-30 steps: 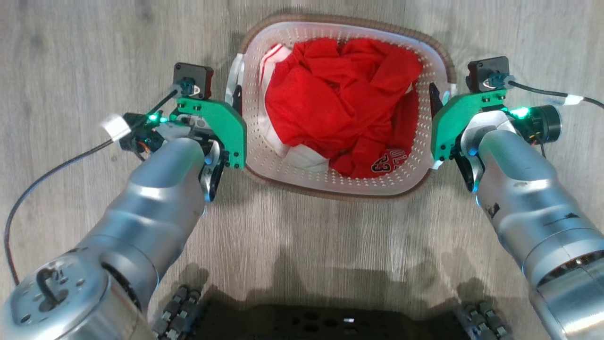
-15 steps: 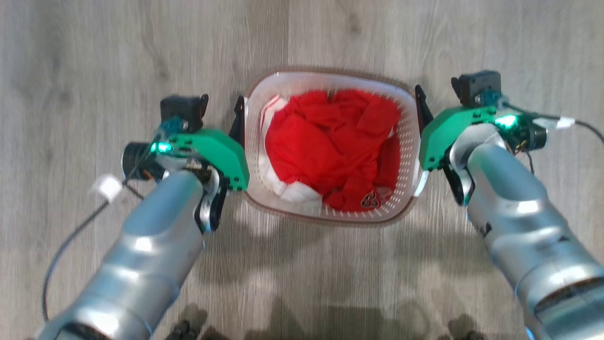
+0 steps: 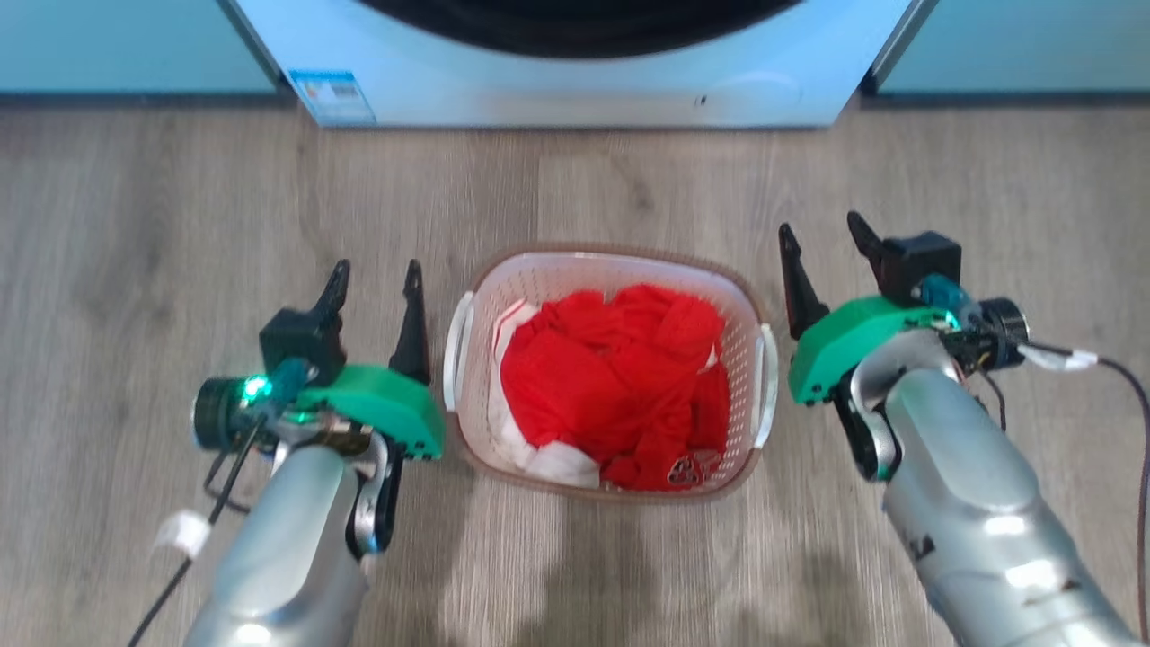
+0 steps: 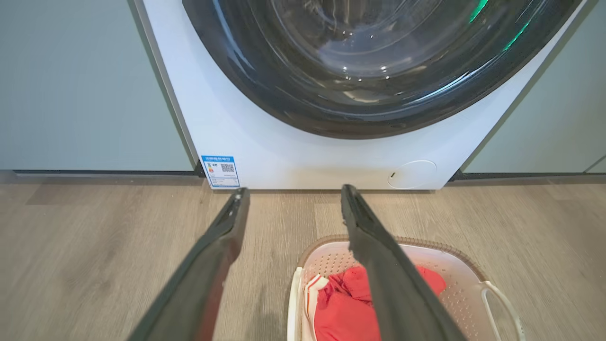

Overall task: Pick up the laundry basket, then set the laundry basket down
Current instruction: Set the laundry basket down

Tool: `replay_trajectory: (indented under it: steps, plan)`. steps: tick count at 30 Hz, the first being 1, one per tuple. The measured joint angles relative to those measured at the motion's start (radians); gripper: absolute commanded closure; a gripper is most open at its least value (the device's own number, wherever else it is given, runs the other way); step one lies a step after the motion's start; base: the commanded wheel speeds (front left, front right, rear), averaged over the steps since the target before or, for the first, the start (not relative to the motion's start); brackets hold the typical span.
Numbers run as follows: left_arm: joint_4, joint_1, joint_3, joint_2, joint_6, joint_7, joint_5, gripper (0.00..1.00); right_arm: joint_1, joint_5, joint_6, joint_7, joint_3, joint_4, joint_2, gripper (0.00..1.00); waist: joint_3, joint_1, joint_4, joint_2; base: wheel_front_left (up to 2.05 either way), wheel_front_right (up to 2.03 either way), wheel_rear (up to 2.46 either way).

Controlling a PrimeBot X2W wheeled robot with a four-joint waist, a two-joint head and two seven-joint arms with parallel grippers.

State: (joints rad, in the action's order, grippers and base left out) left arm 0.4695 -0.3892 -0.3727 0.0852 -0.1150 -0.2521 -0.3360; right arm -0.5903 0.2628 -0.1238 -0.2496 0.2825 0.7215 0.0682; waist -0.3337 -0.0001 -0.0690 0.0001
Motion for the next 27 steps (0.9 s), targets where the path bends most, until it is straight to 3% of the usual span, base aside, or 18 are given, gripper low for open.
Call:
replay_trajectory:
  steps: [10, 27]
  plan:
    - [-0.175, 0.165, 0.114, -0.024, 0.019, 0.0, 0.12, 0.0, 0.157, -0.024, 0.0, 0.0, -0.035, -0.189, -0.002, 0.0, 0.112, 0.0, 0.014, 0.0, 0.0, 0.0, 0.0]
    - [-0.361, 0.402, 0.226, -0.031, 0.036, 0.0, 0.16, 0.0, 0.447, -0.045, 0.0, 0.0, -0.12, -0.477, -0.01, 0.0, 0.219, 0.0, 0.044, 0.0, 0.0, 0.0, 0.0]
